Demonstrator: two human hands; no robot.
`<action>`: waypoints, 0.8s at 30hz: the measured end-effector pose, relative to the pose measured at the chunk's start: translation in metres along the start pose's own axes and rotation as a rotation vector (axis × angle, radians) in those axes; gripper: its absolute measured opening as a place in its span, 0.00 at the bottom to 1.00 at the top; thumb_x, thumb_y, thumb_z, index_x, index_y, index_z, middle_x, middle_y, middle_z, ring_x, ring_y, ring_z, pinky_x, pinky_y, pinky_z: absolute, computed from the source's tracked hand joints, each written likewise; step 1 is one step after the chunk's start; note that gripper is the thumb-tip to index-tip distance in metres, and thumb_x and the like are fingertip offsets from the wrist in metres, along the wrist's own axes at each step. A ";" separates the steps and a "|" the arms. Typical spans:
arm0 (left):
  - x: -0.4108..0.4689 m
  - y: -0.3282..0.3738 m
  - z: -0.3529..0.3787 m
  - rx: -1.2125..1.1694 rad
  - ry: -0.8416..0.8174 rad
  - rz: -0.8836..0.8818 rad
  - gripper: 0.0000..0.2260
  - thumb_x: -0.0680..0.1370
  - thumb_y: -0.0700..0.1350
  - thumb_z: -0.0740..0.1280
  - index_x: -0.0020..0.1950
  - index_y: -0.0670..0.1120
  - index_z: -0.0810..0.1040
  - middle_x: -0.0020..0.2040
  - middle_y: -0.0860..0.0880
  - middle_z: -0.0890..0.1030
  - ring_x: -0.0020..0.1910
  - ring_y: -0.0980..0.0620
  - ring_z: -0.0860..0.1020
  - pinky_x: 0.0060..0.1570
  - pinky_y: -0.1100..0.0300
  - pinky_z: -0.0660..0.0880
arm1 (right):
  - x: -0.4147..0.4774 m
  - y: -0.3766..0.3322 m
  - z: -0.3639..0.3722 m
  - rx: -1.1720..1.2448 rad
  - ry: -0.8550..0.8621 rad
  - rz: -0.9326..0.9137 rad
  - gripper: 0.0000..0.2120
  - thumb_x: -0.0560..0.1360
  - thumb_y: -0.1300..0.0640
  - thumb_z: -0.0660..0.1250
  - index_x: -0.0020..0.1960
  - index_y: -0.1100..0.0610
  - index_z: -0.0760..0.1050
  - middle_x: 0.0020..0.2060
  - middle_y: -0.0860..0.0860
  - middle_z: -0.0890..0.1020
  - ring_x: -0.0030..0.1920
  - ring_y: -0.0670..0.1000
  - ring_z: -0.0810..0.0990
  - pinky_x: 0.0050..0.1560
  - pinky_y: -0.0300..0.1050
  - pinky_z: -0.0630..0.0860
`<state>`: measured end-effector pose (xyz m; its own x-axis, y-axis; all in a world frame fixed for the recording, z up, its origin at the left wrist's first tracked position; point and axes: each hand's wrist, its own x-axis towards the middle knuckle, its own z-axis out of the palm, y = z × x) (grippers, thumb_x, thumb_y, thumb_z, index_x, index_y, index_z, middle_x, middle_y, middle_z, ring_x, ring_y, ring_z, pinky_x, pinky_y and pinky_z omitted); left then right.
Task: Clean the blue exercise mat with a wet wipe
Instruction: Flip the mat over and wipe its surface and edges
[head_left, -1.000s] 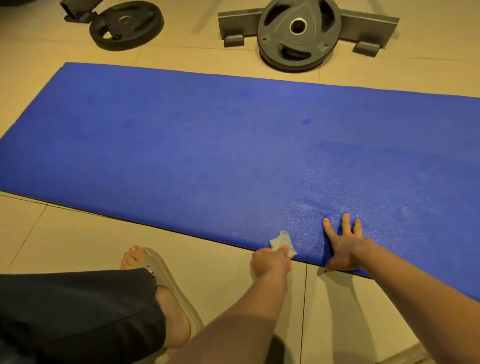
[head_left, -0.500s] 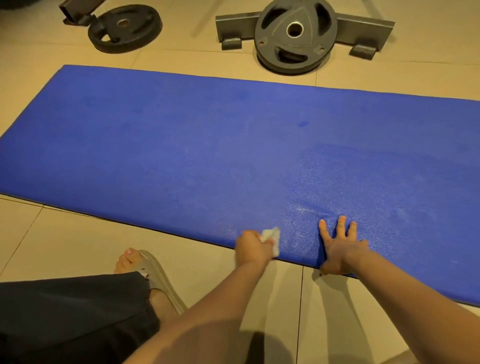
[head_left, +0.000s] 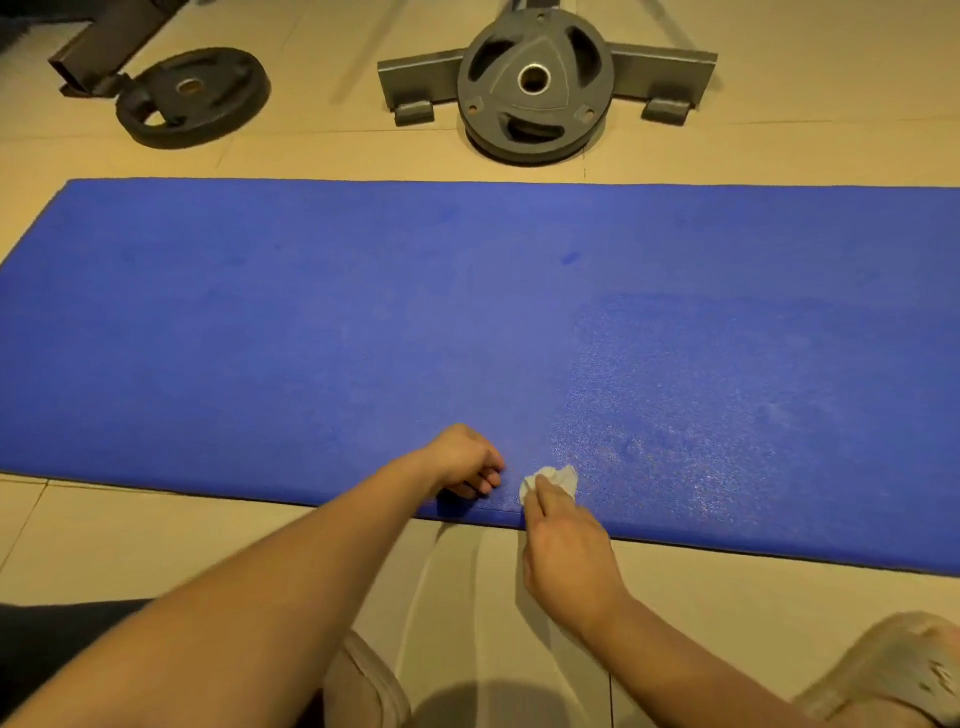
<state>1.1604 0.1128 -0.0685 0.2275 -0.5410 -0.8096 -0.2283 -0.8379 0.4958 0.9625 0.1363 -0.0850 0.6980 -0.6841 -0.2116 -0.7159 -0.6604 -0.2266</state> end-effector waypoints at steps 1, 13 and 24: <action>0.005 -0.005 -0.014 0.125 0.069 0.061 0.06 0.80 0.42 0.68 0.51 0.41 0.83 0.43 0.45 0.83 0.38 0.49 0.80 0.41 0.56 0.78 | -0.001 0.001 0.006 -0.022 -0.015 -0.004 0.33 0.57 0.61 0.78 0.62 0.64 0.81 0.61 0.61 0.82 0.58 0.61 0.83 0.49 0.51 0.83; 0.024 -0.056 -0.100 1.340 0.092 0.195 0.70 0.62 0.64 0.82 0.81 0.51 0.30 0.82 0.39 0.33 0.81 0.37 0.38 0.78 0.40 0.56 | 0.009 -0.013 0.039 0.042 0.080 0.258 0.34 0.72 0.60 0.70 0.75 0.69 0.67 0.74 0.66 0.68 0.76 0.65 0.65 0.74 0.60 0.67; 0.032 -0.064 -0.096 1.283 0.146 0.232 0.71 0.61 0.63 0.83 0.82 0.51 0.30 0.81 0.38 0.32 0.81 0.36 0.37 0.77 0.39 0.58 | 0.047 -0.105 0.045 0.093 -0.013 0.049 0.37 0.70 0.65 0.67 0.77 0.68 0.62 0.77 0.65 0.62 0.78 0.65 0.60 0.74 0.59 0.67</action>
<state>1.2737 0.1420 -0.0963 0.1429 -0.7330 -0.6650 -0.9897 -0.1044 -0.0975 1.0717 0.1875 -0.1142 0.6628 -0.7104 -0.2365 -0.7451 -0.5943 -0.3028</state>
